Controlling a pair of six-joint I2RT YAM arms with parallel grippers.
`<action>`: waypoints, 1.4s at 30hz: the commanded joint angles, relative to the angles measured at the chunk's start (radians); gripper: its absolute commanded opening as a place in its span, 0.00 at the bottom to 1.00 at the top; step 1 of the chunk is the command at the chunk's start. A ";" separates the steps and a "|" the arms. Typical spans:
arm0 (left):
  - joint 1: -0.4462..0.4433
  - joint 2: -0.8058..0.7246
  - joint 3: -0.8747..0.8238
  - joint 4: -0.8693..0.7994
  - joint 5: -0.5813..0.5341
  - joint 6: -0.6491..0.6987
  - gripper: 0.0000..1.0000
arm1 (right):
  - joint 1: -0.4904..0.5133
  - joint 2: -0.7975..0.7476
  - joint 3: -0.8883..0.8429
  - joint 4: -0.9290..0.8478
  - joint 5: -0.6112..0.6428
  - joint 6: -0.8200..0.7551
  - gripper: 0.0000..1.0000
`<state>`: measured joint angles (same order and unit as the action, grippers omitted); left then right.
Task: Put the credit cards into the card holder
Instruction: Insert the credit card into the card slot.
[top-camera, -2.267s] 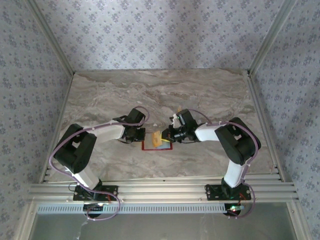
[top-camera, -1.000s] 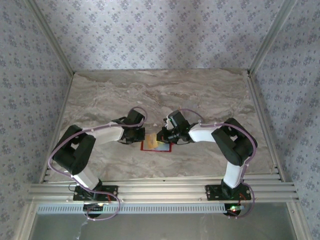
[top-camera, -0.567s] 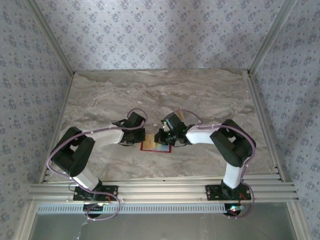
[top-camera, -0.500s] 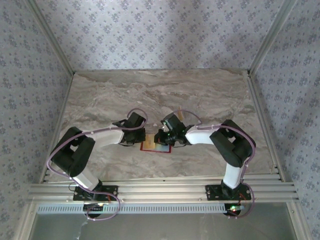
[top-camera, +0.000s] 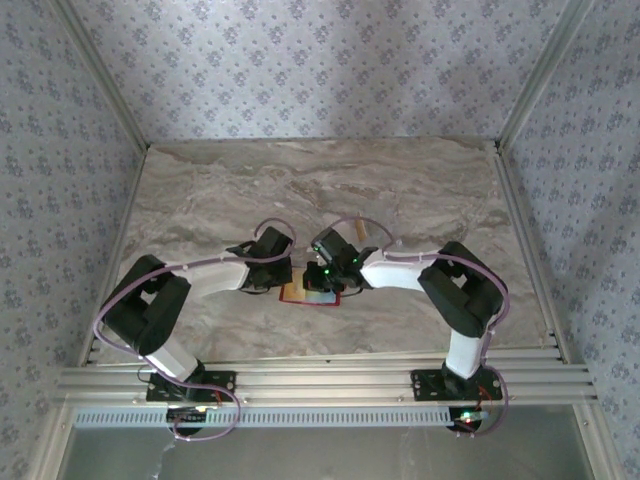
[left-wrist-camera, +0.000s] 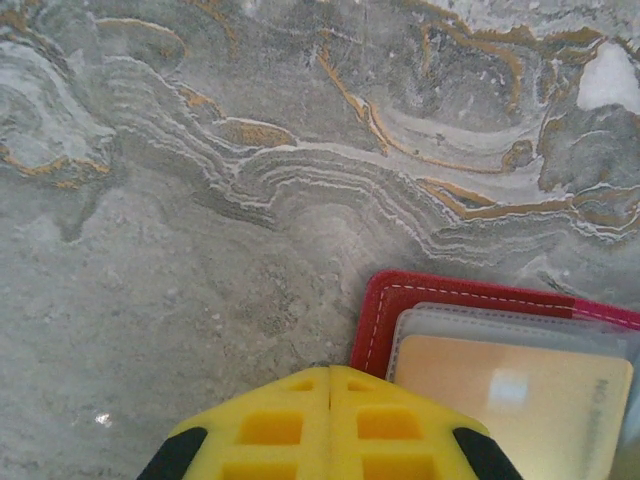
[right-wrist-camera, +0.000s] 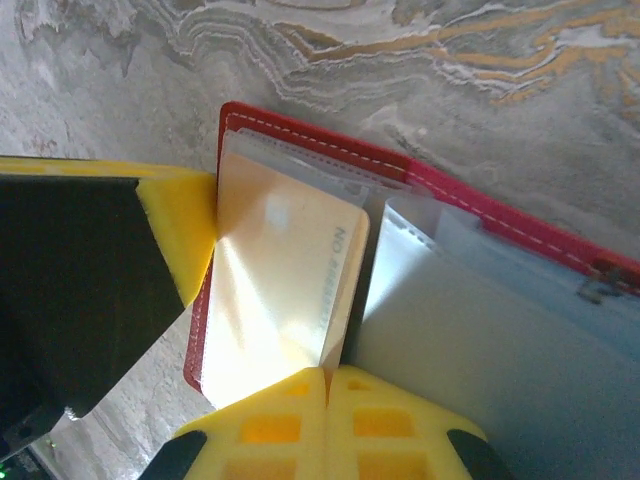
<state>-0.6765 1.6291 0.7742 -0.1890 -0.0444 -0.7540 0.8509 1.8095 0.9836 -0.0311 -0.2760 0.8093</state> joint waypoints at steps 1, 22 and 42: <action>-0.080 0.120 -0.061 0.130 0.255 -0.038 0.04 | 0.032 0.043 0.068 0.027 -0.053 -0.065 0.00; -0.061 0.102 -0.097 0.103 0.199 -0.053 0.04 | -0.028 -0.032 0.139 -0.328 0.076 -0.286 0.25; -0.054 0.103 -0.116 0.115 0.206 -0.046 0.03 | -0.011 -0.029 0.263 -0.537 0.361 -0.399 0.35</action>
<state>-0.6876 1.6051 0.7227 -0.1146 -0.0711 -0.7879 0.8364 1.7908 1.2148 -0.4911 0.0231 0.4435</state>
